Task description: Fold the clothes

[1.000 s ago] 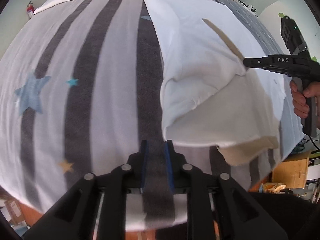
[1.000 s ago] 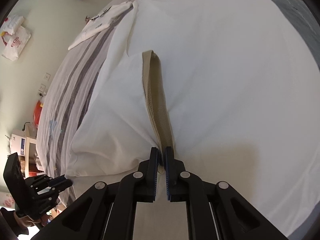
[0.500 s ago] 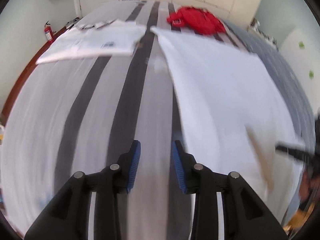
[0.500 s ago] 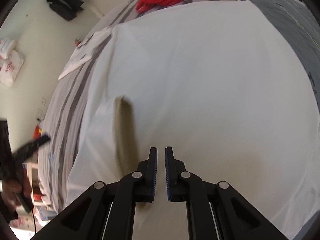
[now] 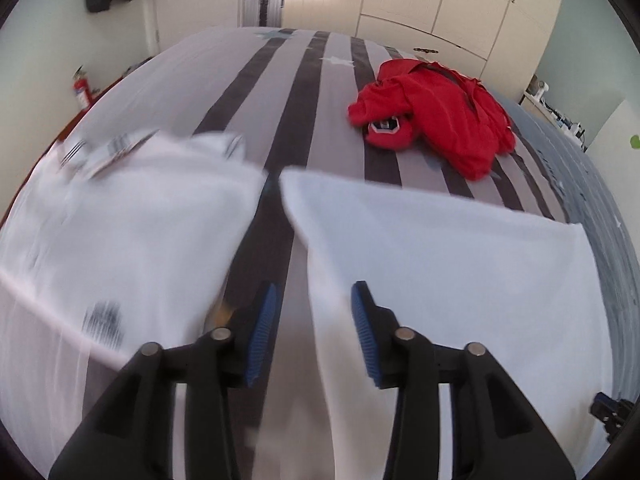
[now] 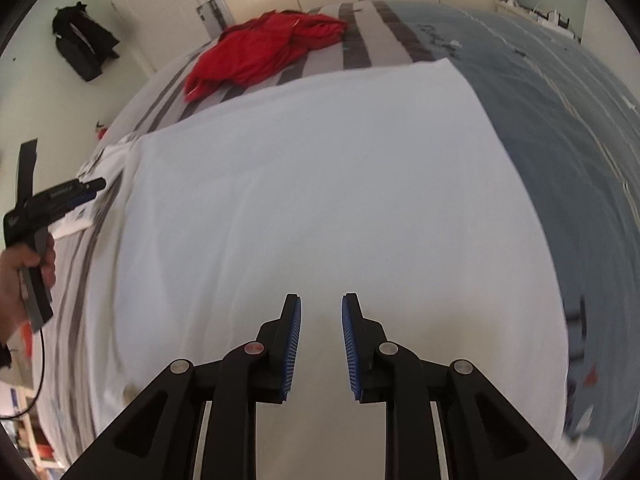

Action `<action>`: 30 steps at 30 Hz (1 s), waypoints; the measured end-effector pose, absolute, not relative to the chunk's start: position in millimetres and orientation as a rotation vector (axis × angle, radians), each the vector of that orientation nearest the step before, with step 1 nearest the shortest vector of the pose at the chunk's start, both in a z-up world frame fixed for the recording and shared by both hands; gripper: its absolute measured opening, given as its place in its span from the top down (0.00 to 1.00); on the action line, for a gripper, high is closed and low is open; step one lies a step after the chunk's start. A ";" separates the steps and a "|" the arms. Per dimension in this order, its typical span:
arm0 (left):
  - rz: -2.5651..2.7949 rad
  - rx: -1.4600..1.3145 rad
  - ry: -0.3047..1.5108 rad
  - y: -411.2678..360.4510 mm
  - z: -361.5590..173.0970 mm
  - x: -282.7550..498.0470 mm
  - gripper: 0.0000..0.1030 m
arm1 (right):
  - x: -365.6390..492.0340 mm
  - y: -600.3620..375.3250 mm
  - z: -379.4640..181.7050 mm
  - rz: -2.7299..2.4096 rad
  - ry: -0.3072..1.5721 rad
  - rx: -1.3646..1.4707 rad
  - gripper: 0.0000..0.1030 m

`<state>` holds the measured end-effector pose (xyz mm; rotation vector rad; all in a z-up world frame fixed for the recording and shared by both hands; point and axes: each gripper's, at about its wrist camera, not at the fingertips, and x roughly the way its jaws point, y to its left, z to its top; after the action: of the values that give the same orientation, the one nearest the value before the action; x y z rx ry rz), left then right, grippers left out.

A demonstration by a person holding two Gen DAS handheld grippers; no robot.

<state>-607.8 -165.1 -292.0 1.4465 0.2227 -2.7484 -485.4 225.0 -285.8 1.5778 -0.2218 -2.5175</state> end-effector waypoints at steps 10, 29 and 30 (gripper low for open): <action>-2.681 1.520 0.092 -168.4 -319.8 -688.4 0.62 | -517.8 233.5 -290.5 -2.525 -0.237 1.562 0.81; -2.863 1.572 -0.216 -57.5 -284.6 -713.5 0.96 | -506.1 238.2 -290.7 -2.489 -0.316 1.551 0.81; -2.860 1.585 -0.225 -49.8 -287.2 -715.3 0.96 | -502.6 237.8 -289.6 -2.484 -0.316 1.548 0.81</action>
<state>-715.3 -49.8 -287.2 1.5854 -0.2251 -2.8604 -502.6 237.8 -289.6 1.5484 -0.3157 -2.4843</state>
